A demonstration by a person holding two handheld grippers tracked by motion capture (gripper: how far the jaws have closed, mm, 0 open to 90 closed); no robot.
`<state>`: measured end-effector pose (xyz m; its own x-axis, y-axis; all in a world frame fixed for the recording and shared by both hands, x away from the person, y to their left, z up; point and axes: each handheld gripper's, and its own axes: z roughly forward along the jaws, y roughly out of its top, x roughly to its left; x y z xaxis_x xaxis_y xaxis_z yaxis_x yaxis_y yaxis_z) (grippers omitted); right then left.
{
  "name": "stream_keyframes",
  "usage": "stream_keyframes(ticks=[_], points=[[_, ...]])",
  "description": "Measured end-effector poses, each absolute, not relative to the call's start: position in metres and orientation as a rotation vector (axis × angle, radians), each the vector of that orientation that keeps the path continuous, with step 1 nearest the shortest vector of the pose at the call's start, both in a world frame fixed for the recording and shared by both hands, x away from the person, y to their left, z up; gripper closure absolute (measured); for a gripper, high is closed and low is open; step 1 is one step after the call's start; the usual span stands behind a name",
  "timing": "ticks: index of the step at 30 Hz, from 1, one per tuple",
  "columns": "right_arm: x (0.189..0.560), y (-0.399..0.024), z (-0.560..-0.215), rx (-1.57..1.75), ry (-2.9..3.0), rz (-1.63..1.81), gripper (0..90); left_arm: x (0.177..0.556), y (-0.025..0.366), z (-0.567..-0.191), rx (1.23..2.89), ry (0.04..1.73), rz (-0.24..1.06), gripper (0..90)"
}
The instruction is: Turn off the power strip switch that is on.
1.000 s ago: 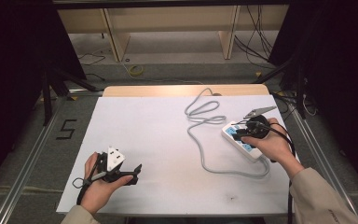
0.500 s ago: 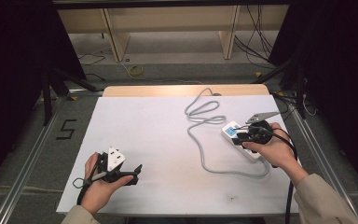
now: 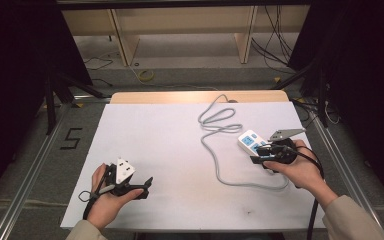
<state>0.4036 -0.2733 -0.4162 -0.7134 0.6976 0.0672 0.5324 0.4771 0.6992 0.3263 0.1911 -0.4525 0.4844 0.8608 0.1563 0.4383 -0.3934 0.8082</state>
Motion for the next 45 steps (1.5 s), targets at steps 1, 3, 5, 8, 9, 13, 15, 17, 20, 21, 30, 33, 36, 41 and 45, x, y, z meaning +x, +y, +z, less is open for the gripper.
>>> stream_keyframes(ticks=[1, 3, 5, 8, 9, 13, 15, 17, 20, 21, 30, 33, 36, 41, 45], points=[[0.402, -0.274, -0.417, 1.056, 2.496, 1.070, 55.9, 0.326, 0.191, -0.453, 2.013, 1.072, 0.750, 3.7], [0.399, -0.275, -0.418, 1.053, 2.493, 1.075, 53.8, 0.326, 0.190, -0.453, 2.014, 1.071, 0.748, 3.7], [0.397, -0.277, -0.419, 1.052, 2.484, 1.082, 52.3, 0.326, 0.190, -0.453, 2.014, 1.070, 0.745, 3.7], [0.394, -0.279, -0.419, 1.035, 2.472, 1.101, 51.0, 0.326, 0.190, -0.454, 2.016, 1.071, 0.742, 3.8], [0.393, -0.280, -0.419, 1.037, 2.467, 1.108, 50.3, 0.326, 0.190, -0.454, 2.020, 1.071, 0.741, 3.9], [0.388, -0.284, -0.421, 1.022, 2.454, 1.144, 47.0, 0.326, 0.190, -0.454, 2.024, 1.071, 0.735, 3.9], [0.386, -0.287, -0.424, 1.018, 2.460, 1.157, 44.9, 0.326, 0.189, -0.455, 2.022, 1.072, 0.730, 4.0], [0.383, -0.289, -0.426, 1.015, 2.459, 1.174, 43.6, 0.325, 0.189, -0.455, 2.031, 1.067, 0.728, 4.0], [0.378, -0.293, -0.429, 1.007, 2.452, 1.200, 40.6, 0.324, 0.189, -0.456, 2.033, 1.063, 0.723, 4.0], [0.376, -0.294, -0.429, 1.007, 2.449, 1.207, 39.6, 0.324, 0.188, -0.456, 2.032, 1.064, 0.721, 4.0], [0.355, -0.306, -0.435, 0.986, 2.401, 1.286, 34.6, 0.322, 0.189, -0.456, 2.035, 1.066, 0.707, 4.1], [0.350, -0.310, -0.438, 0.987, 2.392, 1.291, 34.3, 0.321, 0.188, -0.456, 2.038, 1.064, 0.705, 4.1], [0.344, -0.312, -0.438, 0.990, 2.382, 1.298, 33.9, 0.321, 0.187, -0.457, 2.044, 1.059, 0.700, 4.1], [0.337, -0.314, -0.439, 0.987, 2.380, 1.269, 33.6, 0.321, 0.184, -0.457, 2.053, 1.050, 0.695, 4.2], [0.332, -0.317, -0.439, 0.999, 2.372, 1.271, 33.4, 0.321, 0.183, -0.457, 2.056, 1.043, 0.692, 4.1]])
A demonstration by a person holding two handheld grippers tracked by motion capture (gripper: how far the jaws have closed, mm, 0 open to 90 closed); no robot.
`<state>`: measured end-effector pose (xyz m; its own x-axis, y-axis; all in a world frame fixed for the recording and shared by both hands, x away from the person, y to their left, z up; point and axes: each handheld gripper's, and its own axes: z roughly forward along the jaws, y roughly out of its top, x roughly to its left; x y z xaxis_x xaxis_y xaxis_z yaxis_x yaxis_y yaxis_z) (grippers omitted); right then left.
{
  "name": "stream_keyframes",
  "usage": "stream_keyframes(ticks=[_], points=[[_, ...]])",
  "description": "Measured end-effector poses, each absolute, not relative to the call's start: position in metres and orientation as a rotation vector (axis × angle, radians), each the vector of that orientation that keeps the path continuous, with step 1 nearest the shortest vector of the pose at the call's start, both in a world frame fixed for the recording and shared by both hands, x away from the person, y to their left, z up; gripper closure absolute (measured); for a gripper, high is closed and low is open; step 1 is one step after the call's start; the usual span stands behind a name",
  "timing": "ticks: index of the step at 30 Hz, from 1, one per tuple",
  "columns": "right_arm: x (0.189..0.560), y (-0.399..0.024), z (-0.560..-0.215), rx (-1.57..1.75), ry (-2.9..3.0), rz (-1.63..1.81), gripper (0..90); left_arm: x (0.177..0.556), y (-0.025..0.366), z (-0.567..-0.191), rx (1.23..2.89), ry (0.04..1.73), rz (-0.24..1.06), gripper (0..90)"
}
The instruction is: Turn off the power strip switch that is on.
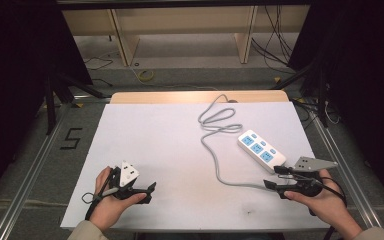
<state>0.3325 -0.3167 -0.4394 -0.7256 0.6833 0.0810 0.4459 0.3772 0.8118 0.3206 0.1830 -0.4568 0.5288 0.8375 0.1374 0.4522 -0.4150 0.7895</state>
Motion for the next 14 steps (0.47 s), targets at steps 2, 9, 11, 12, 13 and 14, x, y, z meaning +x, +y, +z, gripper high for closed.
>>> stream_keyframes(ticks=[2, 9, 11, 12, 13, 14], points=[[0.3316, -0.3177, -0.4385, 0.993, 2.357, 1.277, 33.4, 0.3209, 0.1829, -0.4567, 2.064, 1.037, 0.691, 4.2], [0.3345, -0.3156, -0.4397, 0.997, 2.355, 1.281, 32.1, 0.3214, 0.1806, -0.4565, 2.070, 1.029, 0.689, 4.2], [0.3347, -0.3160, -0.4398, 0.996, 2.357, 1.281, 31.7, 0.3215, 0.1801, -0.4567, 2.070, 1.030, 0.687, 4.2], [0.3349, -0.3164, -0.4399, 0.998, 2.355, 1.281, 31.6, 0.3216, 0.1794, -0.4569, 2.066, 1.031, 0.684, 4.2], [0.3350, -0.3167, -0.4400, 1.000, 2.353, 1.279, 31.5, 0.3215, 0.1786, -0.4567, 2.071, 1.029, 0.682, 4.3], [0.3350, -0.3168, -0.4400, 1.002, 2.351, 1.279, 31.4, 0.3215, 0.1769, -0.4567, 2.067, 1.026, 0.676, 4.3]])
